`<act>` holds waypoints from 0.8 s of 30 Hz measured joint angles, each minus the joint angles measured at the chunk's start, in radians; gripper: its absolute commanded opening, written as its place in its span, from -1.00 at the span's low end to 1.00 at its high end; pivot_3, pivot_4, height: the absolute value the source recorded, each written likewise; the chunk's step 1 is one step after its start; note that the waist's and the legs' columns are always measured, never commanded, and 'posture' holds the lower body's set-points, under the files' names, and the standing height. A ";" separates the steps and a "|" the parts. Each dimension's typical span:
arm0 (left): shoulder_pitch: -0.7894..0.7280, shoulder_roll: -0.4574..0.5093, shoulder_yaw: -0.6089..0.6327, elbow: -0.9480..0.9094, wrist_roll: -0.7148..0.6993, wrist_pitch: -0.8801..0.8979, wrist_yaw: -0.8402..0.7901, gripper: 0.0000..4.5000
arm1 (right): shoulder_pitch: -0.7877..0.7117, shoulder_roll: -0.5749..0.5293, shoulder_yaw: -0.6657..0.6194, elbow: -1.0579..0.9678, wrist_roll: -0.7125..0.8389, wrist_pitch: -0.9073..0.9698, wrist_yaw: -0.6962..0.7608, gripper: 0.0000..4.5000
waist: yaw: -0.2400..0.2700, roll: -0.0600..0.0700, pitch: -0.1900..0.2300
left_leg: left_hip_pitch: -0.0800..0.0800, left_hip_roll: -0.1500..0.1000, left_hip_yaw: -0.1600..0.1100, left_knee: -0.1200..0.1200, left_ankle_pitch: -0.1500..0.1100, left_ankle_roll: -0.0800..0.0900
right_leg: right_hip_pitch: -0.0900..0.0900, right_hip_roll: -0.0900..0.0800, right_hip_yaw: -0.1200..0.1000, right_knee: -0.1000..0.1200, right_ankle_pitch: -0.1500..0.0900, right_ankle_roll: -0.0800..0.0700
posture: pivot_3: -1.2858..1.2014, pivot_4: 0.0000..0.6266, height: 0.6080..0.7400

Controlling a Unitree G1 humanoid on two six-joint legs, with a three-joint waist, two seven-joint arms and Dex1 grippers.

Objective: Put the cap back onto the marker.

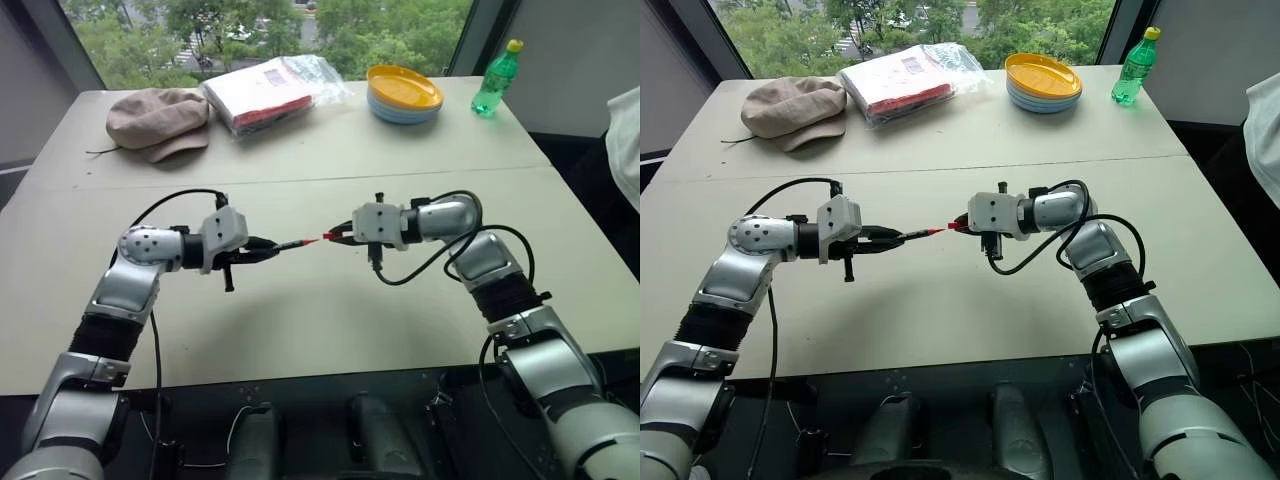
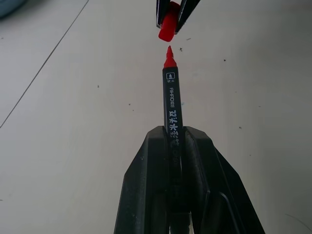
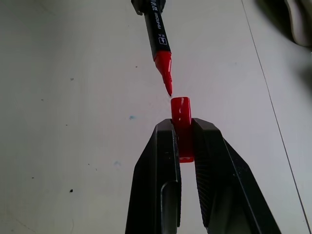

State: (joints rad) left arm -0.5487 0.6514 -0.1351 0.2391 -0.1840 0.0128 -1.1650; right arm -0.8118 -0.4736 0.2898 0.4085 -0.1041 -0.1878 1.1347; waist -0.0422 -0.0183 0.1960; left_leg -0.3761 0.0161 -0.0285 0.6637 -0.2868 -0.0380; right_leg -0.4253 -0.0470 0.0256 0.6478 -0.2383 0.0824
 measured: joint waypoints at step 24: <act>0.004 -0.008 0.000 -0.037 -0.001 0.023 0.012 -1.00 | 0.011 0.000 0.019 -0.012 0.000 0.010 0.002 -0.98 | 0.000 0.000 0.000 | 0.000 0.000 0.000 0.000 0.000 0.000 | 0.000 0.000 0.000 0.000 0.000 0.000 | 0.03 -0.52 1.00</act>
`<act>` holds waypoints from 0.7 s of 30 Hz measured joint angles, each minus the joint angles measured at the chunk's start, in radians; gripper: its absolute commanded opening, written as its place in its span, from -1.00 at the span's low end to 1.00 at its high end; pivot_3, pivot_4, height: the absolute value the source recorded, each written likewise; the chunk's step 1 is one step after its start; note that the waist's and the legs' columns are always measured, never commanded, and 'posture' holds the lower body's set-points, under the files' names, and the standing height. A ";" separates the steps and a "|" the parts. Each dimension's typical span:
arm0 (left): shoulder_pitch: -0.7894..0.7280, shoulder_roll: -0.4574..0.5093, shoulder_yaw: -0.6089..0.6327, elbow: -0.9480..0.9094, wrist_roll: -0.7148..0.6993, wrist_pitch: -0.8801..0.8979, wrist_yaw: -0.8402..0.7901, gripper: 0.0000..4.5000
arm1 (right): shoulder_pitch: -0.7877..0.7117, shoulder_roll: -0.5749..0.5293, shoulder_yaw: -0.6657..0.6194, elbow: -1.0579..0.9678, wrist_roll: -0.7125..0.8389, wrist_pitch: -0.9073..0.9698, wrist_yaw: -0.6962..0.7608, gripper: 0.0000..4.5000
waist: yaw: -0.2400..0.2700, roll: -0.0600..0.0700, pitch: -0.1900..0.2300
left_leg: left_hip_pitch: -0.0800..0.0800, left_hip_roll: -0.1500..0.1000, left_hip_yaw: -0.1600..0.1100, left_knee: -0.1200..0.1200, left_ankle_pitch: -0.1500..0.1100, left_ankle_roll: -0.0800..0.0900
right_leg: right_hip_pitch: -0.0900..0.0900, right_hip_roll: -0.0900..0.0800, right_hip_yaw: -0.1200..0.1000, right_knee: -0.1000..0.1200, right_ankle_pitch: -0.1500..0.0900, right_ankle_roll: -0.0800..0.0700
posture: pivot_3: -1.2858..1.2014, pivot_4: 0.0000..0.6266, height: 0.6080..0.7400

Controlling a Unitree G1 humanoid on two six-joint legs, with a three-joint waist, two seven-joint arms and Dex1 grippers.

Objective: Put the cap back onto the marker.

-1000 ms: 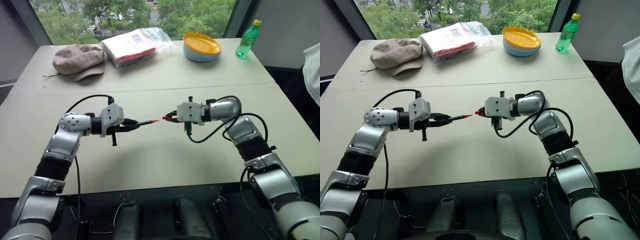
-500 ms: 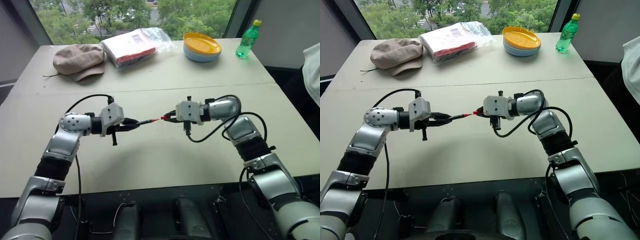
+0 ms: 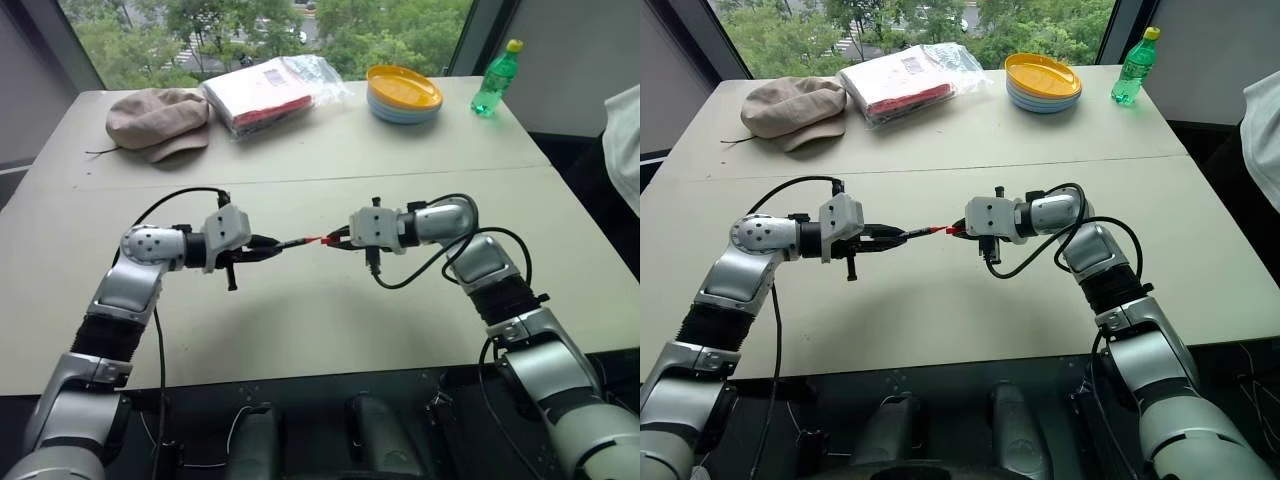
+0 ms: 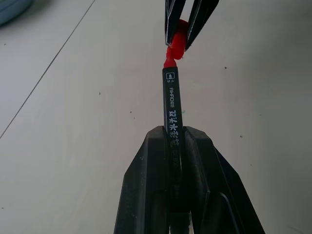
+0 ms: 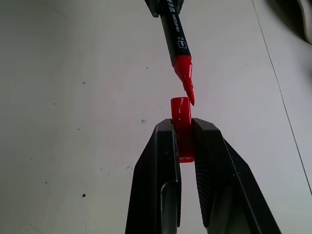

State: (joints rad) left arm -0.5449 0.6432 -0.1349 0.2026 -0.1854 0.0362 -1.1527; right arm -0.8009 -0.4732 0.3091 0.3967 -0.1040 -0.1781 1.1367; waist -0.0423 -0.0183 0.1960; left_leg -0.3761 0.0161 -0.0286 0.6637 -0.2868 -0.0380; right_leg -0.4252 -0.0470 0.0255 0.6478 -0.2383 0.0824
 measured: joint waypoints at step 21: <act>0.014 0.001 0.000 -0.008 0.000 0.003 -0.004 -1.00 | -0.033 -0.019 0.000 0.052 -0.018 -0.017 0.007 -0.98 | 0.000 0.000 0.000 | 0.000 0.000 0.000 0.000 0.000 0.000 | 0.000 0.000 0.000 0.000 0.000 0.000 | 0.03 -0.52 1.00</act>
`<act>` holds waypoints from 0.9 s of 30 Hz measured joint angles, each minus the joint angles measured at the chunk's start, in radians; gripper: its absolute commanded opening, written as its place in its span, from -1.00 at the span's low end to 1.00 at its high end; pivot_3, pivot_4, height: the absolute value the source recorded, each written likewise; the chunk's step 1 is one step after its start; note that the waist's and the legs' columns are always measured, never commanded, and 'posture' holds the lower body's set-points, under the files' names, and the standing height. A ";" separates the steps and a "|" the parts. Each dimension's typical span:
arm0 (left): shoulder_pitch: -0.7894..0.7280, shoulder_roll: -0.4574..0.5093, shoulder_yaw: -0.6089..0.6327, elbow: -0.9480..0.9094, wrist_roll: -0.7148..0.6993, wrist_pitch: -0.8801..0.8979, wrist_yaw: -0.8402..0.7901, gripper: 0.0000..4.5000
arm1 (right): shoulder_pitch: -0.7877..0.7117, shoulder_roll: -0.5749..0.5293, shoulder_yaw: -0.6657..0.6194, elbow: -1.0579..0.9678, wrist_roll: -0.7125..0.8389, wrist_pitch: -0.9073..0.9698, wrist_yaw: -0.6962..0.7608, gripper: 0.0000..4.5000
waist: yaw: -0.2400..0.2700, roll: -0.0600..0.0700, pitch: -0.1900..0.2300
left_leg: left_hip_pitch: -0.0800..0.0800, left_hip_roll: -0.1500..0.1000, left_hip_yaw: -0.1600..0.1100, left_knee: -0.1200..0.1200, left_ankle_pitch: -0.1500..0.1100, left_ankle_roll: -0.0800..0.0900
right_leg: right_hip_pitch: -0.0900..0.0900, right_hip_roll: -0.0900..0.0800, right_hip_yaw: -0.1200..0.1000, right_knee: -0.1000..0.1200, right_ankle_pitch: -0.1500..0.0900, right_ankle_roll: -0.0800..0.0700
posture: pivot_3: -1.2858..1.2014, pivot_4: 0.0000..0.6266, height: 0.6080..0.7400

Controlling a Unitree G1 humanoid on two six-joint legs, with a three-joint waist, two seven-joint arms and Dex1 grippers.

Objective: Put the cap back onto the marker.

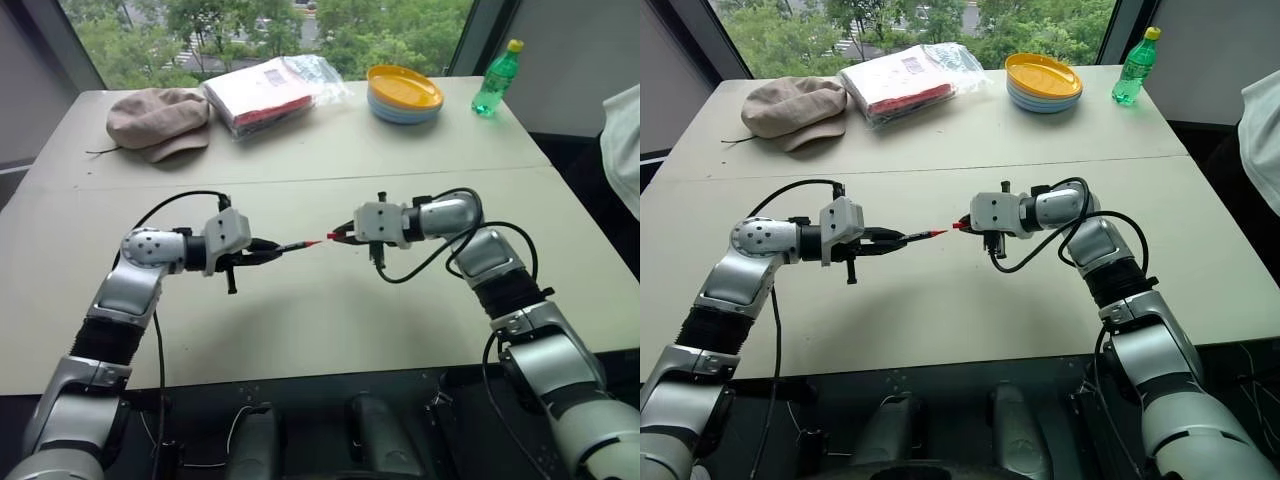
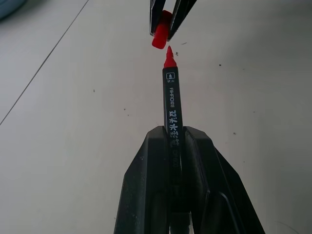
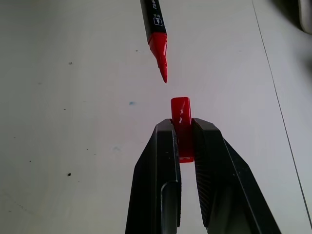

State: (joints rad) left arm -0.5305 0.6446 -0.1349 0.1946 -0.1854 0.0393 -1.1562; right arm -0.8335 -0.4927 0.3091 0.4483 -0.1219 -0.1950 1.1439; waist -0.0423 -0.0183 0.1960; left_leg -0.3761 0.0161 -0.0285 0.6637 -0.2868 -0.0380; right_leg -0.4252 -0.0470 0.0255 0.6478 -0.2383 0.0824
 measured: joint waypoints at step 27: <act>0.006 0.000 0.000 -0.001 0.000 0.000 0.002 -1.00 | 0.007 0.012 0.001 -0.054 0.028 0.060 0.023 -0.98 | 0.000 0.000 0.000 | 0.000 0.000 0.000 0.000 0.000 0.000 | 0.000 0.000 0.000 0.000 0.000 0.000 | 0.03 -0.52 1.00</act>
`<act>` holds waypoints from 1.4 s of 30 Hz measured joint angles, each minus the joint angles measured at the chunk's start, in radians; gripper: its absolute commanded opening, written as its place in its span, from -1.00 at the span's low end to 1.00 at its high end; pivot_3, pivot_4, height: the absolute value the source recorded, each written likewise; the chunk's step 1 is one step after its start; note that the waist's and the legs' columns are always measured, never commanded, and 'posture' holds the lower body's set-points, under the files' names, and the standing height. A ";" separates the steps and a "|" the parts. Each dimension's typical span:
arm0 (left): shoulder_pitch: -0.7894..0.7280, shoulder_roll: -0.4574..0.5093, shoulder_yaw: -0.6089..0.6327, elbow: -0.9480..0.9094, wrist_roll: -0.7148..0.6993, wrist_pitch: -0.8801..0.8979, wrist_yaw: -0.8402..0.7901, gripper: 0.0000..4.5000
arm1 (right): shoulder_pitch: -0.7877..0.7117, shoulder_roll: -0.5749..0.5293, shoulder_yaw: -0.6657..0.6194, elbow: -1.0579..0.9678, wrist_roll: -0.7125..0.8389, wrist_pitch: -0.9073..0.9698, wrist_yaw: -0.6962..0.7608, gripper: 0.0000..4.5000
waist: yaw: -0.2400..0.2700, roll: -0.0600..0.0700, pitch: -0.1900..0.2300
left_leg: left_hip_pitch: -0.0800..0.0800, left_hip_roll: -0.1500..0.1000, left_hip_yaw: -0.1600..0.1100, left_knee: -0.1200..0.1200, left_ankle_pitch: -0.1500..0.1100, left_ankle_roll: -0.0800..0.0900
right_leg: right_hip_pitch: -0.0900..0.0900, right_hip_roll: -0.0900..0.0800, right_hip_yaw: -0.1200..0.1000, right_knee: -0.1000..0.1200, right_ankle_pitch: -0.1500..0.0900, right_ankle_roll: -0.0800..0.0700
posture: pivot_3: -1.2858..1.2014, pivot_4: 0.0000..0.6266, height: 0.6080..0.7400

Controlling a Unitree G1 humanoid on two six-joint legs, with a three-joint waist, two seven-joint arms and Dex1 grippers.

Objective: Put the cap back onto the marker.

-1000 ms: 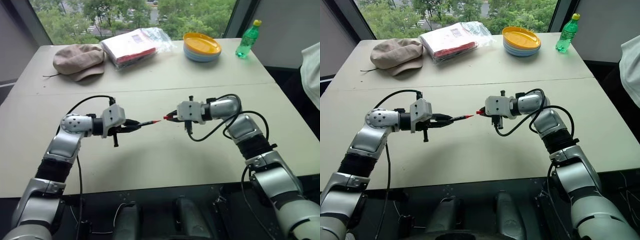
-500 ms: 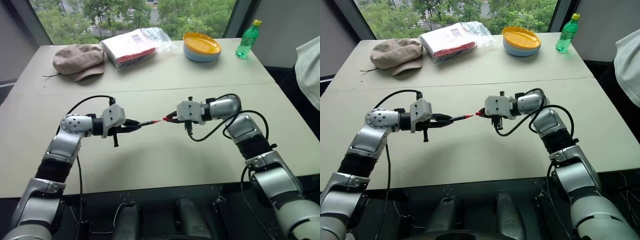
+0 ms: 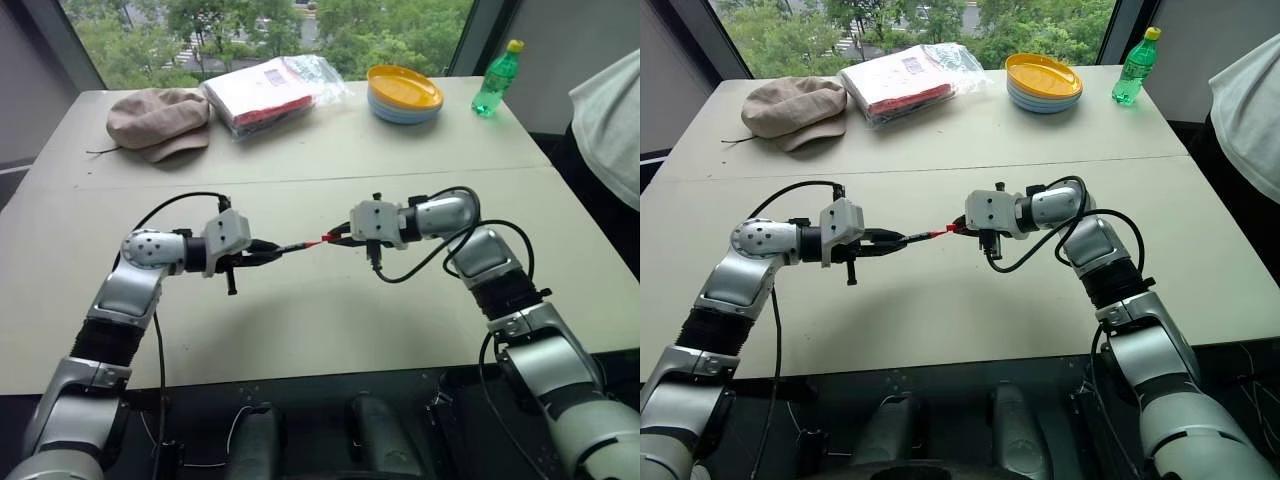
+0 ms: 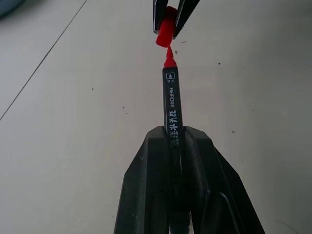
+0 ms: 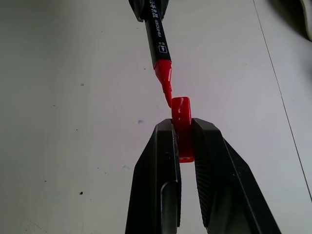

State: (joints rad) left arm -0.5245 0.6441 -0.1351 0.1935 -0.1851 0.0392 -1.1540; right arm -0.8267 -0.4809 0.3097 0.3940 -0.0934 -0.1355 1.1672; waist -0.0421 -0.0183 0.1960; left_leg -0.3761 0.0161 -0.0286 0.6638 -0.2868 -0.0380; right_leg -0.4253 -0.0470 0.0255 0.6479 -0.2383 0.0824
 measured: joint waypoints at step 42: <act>0.025 0.002 0.000 -0.029 0.036 -0.108 0.004 -1.00 | 0.022 0.039 0.001 -0.062 0.035 0.103 0.056 -0.98 | 0.001 0.000 0.000 | 0.000 0.000 0.000 0.000 0.000 0.000 | 0.000 0.000 0.000 0.000 0.000 0.000 | 0.03 -0.52 1.00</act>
State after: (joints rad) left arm -0.4999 0.6466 -0.1356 0.1649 -0.1494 -0.0693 -1.1498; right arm -0.8046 -0.4418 0.3111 0.3322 -0.0585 -0.0324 1.2232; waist -0.0415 -0.0183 0.1960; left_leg -0.3760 0.0161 -0.0286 0.6638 -0.2868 -0.0380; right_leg -0.4252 -0.0470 0.0255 0.6480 -0.2383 0.0824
